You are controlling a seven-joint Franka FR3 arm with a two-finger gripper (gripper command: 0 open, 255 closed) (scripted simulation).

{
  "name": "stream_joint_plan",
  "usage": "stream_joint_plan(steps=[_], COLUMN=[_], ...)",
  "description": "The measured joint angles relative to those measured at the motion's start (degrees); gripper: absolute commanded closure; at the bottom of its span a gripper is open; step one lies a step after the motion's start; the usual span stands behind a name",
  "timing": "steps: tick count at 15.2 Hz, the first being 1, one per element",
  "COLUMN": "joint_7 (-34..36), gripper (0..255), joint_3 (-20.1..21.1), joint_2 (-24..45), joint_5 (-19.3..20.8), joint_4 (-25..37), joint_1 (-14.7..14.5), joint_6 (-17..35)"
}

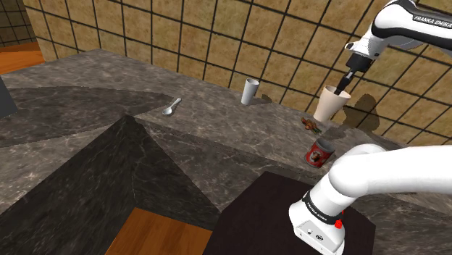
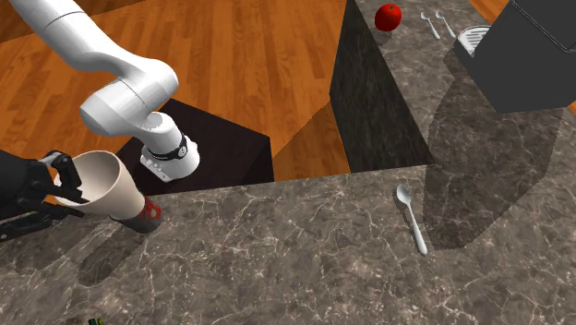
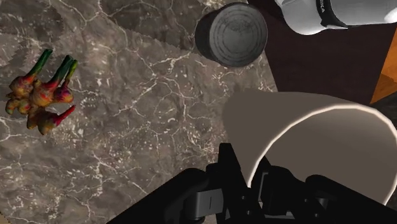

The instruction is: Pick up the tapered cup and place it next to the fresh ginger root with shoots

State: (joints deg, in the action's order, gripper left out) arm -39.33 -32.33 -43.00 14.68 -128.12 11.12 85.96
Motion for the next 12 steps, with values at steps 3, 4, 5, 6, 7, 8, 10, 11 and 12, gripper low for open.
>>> stream_joint_plan(steps=[3,4,5,6,7,8,10,11,12], joint_7=[-3.91,-5.25,-6.87,-8.39,-9.74,-10.33,-10.8,-10.83,-10.85], gripper=[255,255,255,255,255,255,255,255,255], joint_3=[-3.23,-4.23,-5.6,-6.84,-8.01,-8.67,-9.53,-9.83,-10.1], joint_2=[-0.41,-0.71,-0.67,-0.38,-0.08,0.04,-0.24,-0.46,-0.52], joint_5=[2.42,3.26,4.2,4.93,5.58,5.95,6.65,6.95,7.16], joint_4=[1.17,1.71,2.52,3.71,4.67,4.74,3.45,2.55,1.9], joint_1=[1.13,1.58,1.91,2.05,2.12,2.15,2.42,2.56,2.61], joint_6=[-0.89,-1.48,-1.92,-2.47,-2.8,-2.58,-1.41,-0.69,-0.06])
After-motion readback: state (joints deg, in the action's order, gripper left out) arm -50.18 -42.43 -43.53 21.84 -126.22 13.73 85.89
